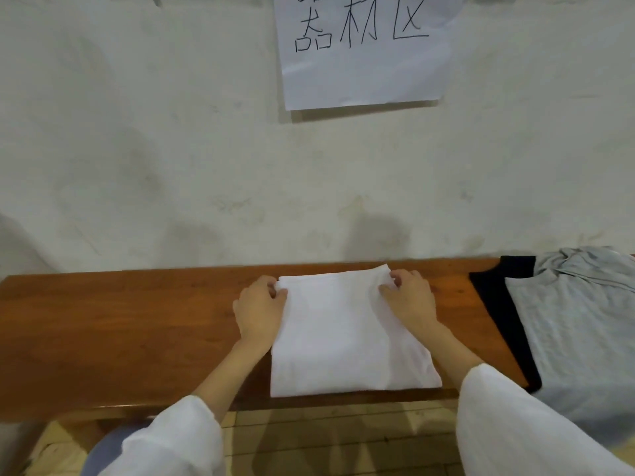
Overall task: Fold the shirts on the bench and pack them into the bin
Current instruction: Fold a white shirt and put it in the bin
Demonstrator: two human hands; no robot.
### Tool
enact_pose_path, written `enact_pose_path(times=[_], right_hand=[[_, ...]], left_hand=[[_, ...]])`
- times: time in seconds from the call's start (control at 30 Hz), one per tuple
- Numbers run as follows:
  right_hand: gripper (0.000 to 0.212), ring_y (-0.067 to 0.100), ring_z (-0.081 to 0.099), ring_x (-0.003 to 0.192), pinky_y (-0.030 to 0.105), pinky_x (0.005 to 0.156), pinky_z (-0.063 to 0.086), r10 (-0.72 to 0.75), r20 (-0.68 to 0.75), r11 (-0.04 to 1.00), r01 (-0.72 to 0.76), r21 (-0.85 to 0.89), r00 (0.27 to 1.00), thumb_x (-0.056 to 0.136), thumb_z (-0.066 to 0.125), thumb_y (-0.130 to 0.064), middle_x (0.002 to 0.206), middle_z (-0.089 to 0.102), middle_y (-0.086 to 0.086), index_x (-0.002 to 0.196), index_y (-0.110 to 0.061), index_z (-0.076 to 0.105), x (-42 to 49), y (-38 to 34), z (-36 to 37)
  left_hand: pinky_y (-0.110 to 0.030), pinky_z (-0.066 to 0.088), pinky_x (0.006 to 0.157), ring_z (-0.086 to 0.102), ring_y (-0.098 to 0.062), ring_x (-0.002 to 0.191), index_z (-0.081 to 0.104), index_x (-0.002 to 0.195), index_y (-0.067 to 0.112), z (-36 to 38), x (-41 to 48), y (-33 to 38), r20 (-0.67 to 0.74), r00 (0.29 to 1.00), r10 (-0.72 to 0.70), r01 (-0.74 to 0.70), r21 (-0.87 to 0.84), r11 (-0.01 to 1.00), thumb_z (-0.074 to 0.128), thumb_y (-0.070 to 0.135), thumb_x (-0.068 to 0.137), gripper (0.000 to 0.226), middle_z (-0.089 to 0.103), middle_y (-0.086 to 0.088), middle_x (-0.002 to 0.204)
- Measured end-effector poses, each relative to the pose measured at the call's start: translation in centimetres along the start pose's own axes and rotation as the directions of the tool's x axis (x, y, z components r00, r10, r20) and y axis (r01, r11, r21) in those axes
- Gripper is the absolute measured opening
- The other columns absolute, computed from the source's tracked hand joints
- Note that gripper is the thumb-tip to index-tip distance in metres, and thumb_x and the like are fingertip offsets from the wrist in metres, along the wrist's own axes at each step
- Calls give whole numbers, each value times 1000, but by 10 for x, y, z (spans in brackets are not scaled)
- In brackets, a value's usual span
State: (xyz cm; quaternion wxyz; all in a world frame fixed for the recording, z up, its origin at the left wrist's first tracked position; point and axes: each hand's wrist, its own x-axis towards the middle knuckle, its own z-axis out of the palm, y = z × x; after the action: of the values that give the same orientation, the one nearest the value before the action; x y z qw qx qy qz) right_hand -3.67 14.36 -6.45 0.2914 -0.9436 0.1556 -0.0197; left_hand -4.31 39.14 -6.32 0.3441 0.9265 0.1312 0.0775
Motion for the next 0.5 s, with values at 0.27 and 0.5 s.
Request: enact_pose_path(times=[0.27,0.5], right_hand=[[13,18,54,92,31,88,38,-20,-316,996,45,73,949,92,59,-28,97,61,-2,98,-19,64,-9,9,16],[18,26,55,93,35,80,35,-117,-494,987,156,39,862,90,61,-28,96,62,5,99,-13,66,6,-5,0]], left_hand=[[-35,49,80,58,-20,86,62,93,21,8,-10,-5,-96,994,58,-85,-307,948,64,10,86,13,57,5,87],[-45,45,85,55,-20,81,53,88,20,10,4,5,-190,978,86,-140,-290,947,56,14,91,8,56,3,85]])
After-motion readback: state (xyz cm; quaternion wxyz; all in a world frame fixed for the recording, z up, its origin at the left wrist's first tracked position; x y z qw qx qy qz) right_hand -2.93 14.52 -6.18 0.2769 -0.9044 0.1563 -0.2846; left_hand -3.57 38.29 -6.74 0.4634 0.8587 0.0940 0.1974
